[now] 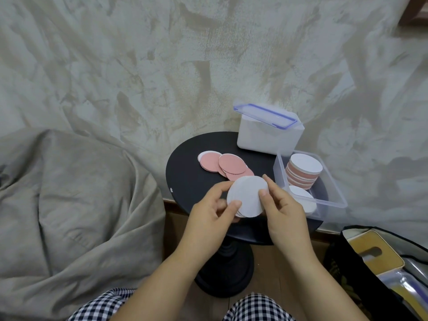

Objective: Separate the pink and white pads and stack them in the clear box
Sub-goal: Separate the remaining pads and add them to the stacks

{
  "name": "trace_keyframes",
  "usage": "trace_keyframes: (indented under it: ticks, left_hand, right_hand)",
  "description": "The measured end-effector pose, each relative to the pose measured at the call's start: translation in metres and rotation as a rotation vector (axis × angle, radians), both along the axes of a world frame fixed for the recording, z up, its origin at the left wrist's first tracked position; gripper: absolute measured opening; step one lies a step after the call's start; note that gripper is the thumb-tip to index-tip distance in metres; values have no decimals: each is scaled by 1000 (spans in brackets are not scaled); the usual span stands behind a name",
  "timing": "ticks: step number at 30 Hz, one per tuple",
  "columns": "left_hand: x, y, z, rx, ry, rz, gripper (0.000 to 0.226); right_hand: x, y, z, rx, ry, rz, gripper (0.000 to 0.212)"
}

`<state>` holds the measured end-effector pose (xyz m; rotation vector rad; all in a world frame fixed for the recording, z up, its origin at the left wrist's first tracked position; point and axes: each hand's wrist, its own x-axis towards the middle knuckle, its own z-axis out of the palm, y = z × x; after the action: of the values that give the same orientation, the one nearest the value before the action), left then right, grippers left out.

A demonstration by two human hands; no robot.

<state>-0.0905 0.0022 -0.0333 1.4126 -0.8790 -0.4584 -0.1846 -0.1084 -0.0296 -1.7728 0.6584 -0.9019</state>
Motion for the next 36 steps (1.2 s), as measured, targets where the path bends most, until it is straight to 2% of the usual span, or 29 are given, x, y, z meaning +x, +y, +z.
trace_keyframes:
  ticks: [3, 8, 16, 19, 24, 29, 34, 36]
  left_hand:
    - [1, 0, -6, 43, -163, 76, 28]
    - [4, -5, -14, 20, -285, 205, 24]
    - [-1, -7, -30, 123, -538, 270, 52]
    - [-4, -7, -32, 150, -609, 273, 54]
    - [-6, -3, -30, 50, -471, 263, 42]
    - [-3, -1, -24, -75, -448, 407, 27]
    - [-4, 0, -25, -109, -294, 458, 27]
    - [-4, 0, -26, -115, -296, 473, 27]
  right_hand:
    - [-4, 4, -1, -53, -27, 38, 38]
    - [-4, 7, -10, -290, -17, -27, 35]
    - [0, 4, -23, -555, 121, -33, 46]
    - [0, 5, -26, -594, 118, -38, 48]
    - [-3, 6, -25, -600, 64, -50, 45]
    - [-6, 11, -17, -384, -25, -50, 41]
    - [-7, 12, -20, -434, -60, -99, 37]
    - [-6, 12, -21, -471, -68, -123, 35]
